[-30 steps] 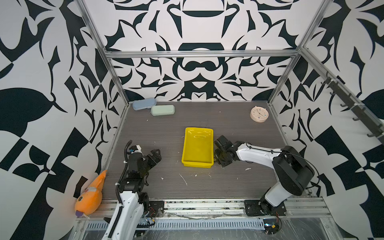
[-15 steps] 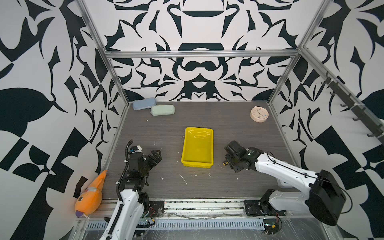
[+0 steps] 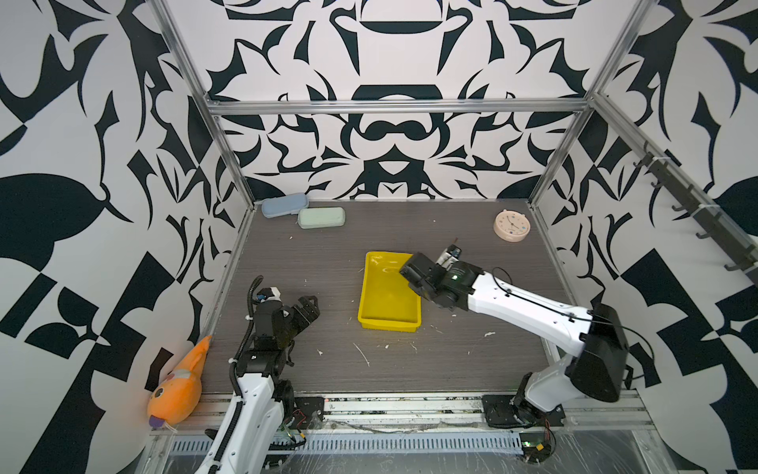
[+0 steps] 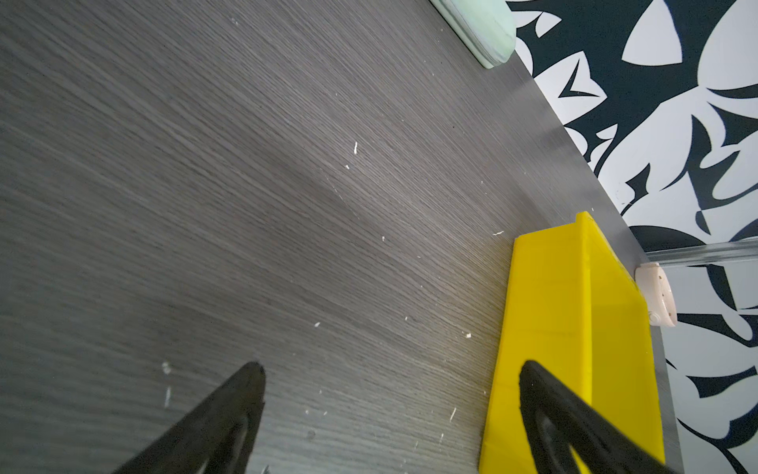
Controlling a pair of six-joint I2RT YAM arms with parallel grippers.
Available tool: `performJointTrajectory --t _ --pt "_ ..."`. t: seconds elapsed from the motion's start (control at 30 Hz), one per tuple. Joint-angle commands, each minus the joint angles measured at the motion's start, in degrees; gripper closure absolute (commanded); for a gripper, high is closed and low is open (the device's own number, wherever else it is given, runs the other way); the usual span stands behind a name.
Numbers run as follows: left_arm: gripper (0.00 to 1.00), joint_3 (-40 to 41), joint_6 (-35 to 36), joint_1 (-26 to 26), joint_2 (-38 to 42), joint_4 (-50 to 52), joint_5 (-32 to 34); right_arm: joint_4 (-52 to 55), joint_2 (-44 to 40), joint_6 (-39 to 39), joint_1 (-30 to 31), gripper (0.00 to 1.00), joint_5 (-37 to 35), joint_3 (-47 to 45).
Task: Put the screwdriver in the bin
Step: Pick up the screwdriver from the center of the table, then place the screwdriver into the bin.
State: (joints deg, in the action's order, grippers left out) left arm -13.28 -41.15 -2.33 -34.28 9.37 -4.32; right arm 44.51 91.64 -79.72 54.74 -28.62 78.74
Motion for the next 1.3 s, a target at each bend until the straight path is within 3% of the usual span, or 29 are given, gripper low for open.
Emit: performJointTrajectory --t 0.0,0.4,1.03,1.27 --pt "0.01 -1.5 -0.6 0.0 0.5 -0.4 -0.4 1.4 4.3 6.4 2.3 0.94 -4.1 6.0" --pt "0.01 -1.7 -0.6 0.0 0.3 -0.4 -0.6 4.8 25.3 8.9 3.4 0.93 4.1 21.9" --pt "0.01 -1.9 -0.5 -0.1 0.1 -0.4 -0.3 6.7 29.1 -0.6 3.4 0.91 7.0 18.6" --pt "0.01 -2.2 -0.5 0.0 -1.3 -0.5 -0.5 2.0 27.1 -6.4 3.4 0.91 10.9 17.2"
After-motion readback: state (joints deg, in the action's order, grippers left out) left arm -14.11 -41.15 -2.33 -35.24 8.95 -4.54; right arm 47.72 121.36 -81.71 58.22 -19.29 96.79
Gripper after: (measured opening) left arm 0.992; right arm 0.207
